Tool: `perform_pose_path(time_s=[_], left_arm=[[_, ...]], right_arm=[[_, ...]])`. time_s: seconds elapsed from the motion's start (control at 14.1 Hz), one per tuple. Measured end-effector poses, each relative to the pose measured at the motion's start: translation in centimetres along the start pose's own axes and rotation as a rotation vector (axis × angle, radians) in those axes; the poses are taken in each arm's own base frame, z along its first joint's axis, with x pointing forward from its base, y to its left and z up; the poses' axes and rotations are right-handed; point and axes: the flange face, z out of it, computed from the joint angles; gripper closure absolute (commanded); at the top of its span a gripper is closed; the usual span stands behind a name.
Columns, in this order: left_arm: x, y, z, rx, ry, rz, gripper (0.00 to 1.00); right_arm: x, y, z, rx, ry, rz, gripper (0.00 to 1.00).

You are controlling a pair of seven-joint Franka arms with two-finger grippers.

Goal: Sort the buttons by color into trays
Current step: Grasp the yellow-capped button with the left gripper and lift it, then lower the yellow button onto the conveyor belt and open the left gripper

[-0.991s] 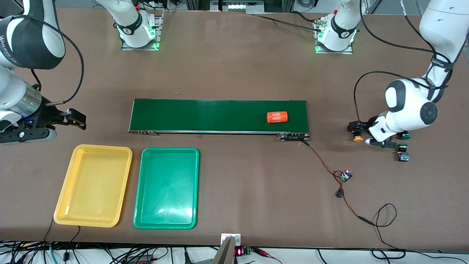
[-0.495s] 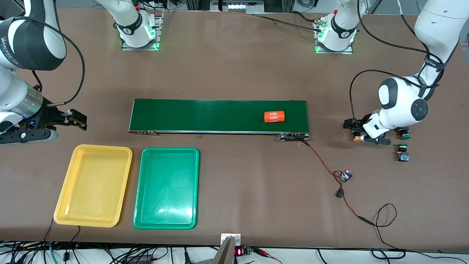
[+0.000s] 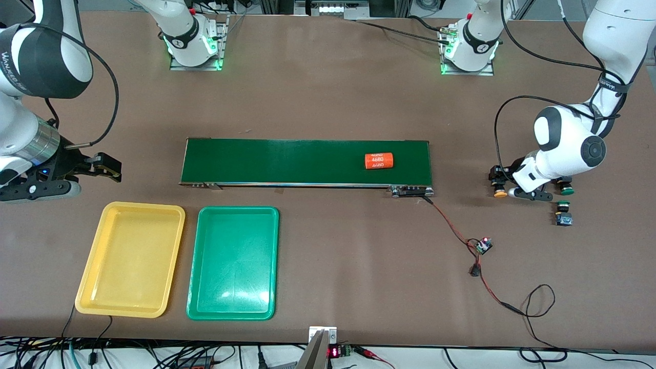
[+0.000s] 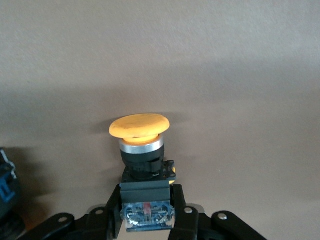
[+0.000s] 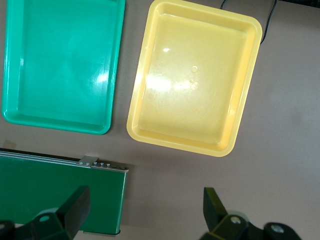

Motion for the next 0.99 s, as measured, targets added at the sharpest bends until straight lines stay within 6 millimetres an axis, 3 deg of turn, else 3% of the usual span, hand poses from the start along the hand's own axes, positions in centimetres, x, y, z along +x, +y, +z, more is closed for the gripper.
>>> perform_pose_path(time_s=[0.07, 0.21, 0.35, 0.5, 0.78, 0.99], left_arm=[[0.0, 0.5, -0.8, 0.004, -0.006, 0.009, 1.00], [0.5, 2.2, -4.2, 0.035, 0.020, 0.042, 1.00], [0.6, 5.3, -8.1, 0.077, 0.053, 0.079, 1.00], [0.1, 9.4, -10.6, 0.106, 0.041, 0.076, 1.00], [-1.0, 19.2, -10.0, 0.134, -0.007, 0.056, 1.00], [-1.6, 22.8, -9.3, 0.129, -0.012, 0.048, 1.00]], right_arm=[[0.0, 0.0, 0.0, 0.000, 0.000, 0.000, 0.00], [0.0, 0.0, 0.0, 0.000, 0.000, 0.000, 0.00], [0.0, 0.0, 0.0, 0.000, 0.000, 0.000, 0.00], [0.0, 0.0, 0.0, 0.000, 0.000, 0.000, 0.00], [0.0, 0.0, 0.0, 0.000, 0.001, 0.000, 0.00], [0.0, 0.0, 0.0, 0.000, 0.001, 0.000, 0.00]])
